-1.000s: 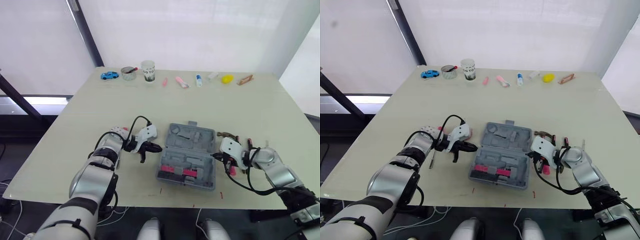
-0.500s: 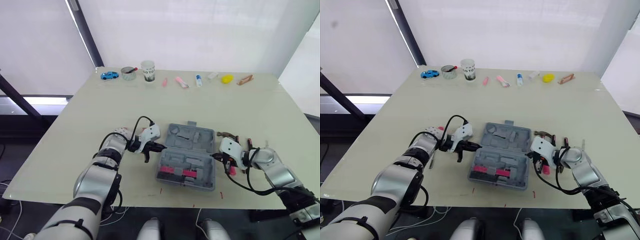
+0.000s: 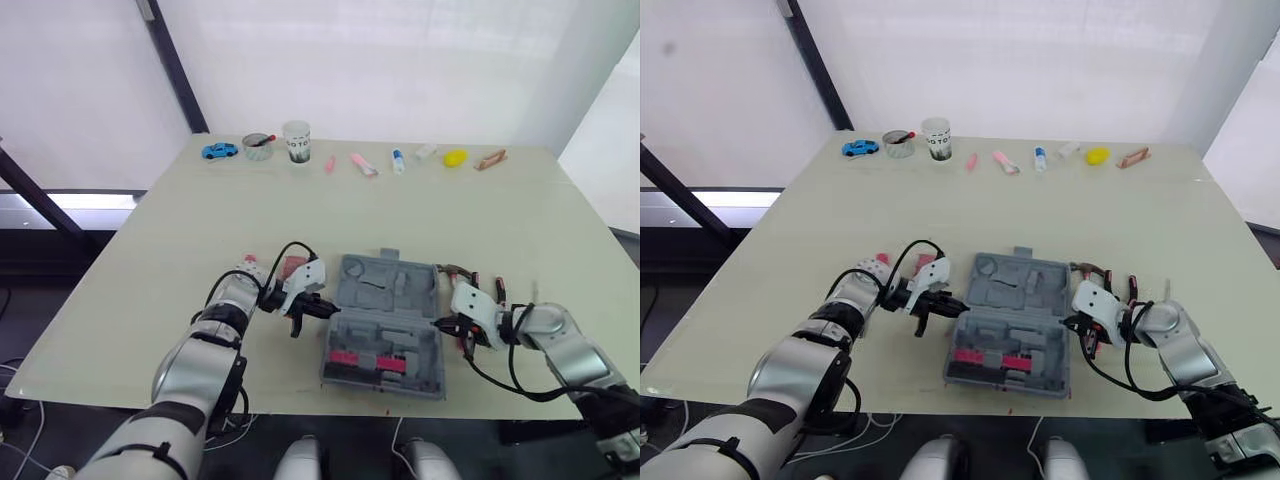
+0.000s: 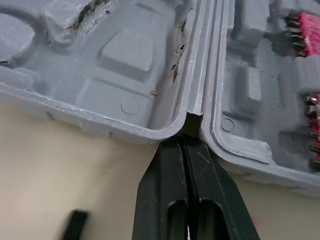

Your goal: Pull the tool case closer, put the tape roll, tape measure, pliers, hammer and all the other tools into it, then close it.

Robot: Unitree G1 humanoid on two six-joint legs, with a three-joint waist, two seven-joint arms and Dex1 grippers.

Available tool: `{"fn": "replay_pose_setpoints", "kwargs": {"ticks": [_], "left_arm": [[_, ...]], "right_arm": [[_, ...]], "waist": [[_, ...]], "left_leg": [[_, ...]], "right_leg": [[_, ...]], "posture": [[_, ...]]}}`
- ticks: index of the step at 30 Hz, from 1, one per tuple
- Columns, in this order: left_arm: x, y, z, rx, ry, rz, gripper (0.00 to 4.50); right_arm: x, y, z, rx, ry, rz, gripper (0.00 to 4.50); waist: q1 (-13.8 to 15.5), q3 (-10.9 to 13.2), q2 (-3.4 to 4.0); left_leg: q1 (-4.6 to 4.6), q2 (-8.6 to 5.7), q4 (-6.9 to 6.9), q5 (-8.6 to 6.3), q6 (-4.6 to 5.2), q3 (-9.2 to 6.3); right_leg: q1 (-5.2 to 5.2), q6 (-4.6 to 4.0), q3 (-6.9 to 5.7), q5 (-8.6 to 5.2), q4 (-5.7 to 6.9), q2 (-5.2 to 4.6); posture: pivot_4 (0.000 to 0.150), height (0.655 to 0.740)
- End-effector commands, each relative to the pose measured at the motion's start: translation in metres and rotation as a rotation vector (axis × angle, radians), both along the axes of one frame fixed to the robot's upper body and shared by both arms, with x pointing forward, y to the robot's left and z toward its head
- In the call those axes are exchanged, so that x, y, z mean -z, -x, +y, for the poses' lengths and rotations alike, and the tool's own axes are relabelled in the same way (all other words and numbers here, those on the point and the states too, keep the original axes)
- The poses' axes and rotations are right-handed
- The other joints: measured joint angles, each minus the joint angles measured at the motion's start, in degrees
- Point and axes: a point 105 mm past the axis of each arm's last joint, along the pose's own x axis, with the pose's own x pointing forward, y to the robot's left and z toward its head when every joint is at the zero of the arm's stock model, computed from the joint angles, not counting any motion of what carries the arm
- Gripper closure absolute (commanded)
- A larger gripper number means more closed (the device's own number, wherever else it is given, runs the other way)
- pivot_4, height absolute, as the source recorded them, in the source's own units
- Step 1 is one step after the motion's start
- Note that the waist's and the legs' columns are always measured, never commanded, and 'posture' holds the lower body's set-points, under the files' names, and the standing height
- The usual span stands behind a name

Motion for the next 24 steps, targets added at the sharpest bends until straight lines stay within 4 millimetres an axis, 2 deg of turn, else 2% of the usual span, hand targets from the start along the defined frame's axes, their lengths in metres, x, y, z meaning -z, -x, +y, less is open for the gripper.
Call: {"fn": "replay_pose_setpoints", "kwargs": {"ticks": [1, 9, 14, 19, 24], "left_arm": [[0.003, 0.014, -0.012, 0.094, 0.021, 0.05, 4.42], [0.004, 0.029, -0.006, 0.132, 0.033, 0.06, 4.42], [0.004, 0.04, -0.003, 0.138, 0.024, 0.062, 4.42], [0.006, 0.054, -0.01, 0.145, 0.028, 0.085, 4.42], [0.01, 0.061, -0.001, 0.139, -0.007, 0.101, 4.42]], "right_arm": [[-0.01, 0.011, 0.016, -0.067, -0.053, -0.003, 4.49], [-0.007, 0.023, 0.028, -0.07, -0.083, 0.018, 4.49], [-0.005, 0.03, 0.029, -0.068, -0.094, 0.032, 4.49], [0.0, 0.041, 0.027, -0.069, -0.1, 0.064, 4.49], [0.0, 0.043, 0.029, -0.063, -0.105, 0.063, 4.49]], "waist": [[-0.09, 0.0, 0.0], [-0.24, 0.0, 0.01], [-0.24, -0.01, 0.01], [-0.1, -0.01, 0.02], [-0.01, -0.02, 0.02]], "left_leg": [[0.01, 0.0, 0.0, 0.0, 0.0, 0.0], [0.02, 0.0, 0.0, 0.0, 0.0, -0.05], [0.03, 0.01, 0.0, 0.0, 0.0, -0.07], [0.02, 0.01, 0.0, 0.0, 0.0, -0.07], [0.07, 0.01, 0.02, 0.0, 0.0, -0.09]], "right_leg": [[0.0, 0.0, 0.0, 0.0, 0.01, 0.0], [0.0, 0.0, 0.0, 0.0, 0.03, 0.01], [0.01, 0.0, 0.0, 0.0, 0.04, 0.02], [0.02, 0.0, 0.01, 0.0, 0.02, 0.01], [0.05, 0.0, -0.01, 0.0, 0.05, 0.01]], "posture": [[0.15, 0.74], [0.15, 0.74], [0.15, 0.74], [0.15, 0.74], [0.15, 0.74]]}}
